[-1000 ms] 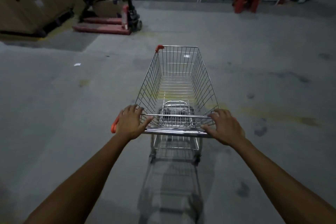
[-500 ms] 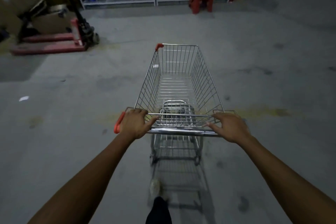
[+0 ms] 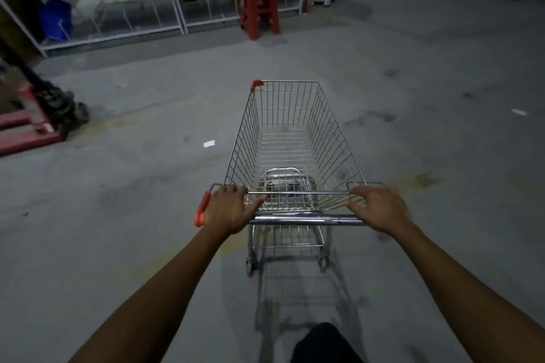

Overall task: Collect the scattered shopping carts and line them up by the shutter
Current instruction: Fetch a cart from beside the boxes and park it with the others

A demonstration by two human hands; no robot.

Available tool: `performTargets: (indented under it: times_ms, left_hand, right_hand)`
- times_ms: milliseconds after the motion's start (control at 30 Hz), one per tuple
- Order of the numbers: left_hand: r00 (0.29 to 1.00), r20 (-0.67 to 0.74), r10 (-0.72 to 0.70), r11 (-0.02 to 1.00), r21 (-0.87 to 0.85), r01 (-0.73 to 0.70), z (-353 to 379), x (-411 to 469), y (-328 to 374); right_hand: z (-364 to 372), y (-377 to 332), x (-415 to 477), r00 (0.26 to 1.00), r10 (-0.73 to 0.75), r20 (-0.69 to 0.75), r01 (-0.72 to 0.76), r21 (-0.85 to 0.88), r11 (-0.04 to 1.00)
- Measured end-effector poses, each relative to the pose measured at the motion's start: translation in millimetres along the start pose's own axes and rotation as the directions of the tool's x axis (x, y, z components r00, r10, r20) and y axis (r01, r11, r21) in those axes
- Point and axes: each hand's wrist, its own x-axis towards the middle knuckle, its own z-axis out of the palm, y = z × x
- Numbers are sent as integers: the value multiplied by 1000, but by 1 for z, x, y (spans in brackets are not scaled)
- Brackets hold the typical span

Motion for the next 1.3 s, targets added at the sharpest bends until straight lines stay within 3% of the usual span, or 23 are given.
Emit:
performTargets:
  times_ms: [500, 833, 1033, 1300]
  left_hand:
    - [994, 26, 109, 993, 31, -110, -20, 310, 54]
    - [957, 56, 284, 959, 1, -284, -26, 509, 98]
    - [902, 41, 431, 902, 9, -431, -31, 637, 142]
    - [810, 133, 571, 817, 8, -577, -39, 791, 215]
  right_hand:
    - [-45, 93, 259, 976, 214, 49, -217, 60, 974]
    - [-59, 156, 375, 925, 373, 75, -374, 9, 927]
    - [-70, 200, 445, 861, 507, 43, -508, 5, 861]
    - [-89, 245, 520, 734, 679, 1, -677, 66, 733]
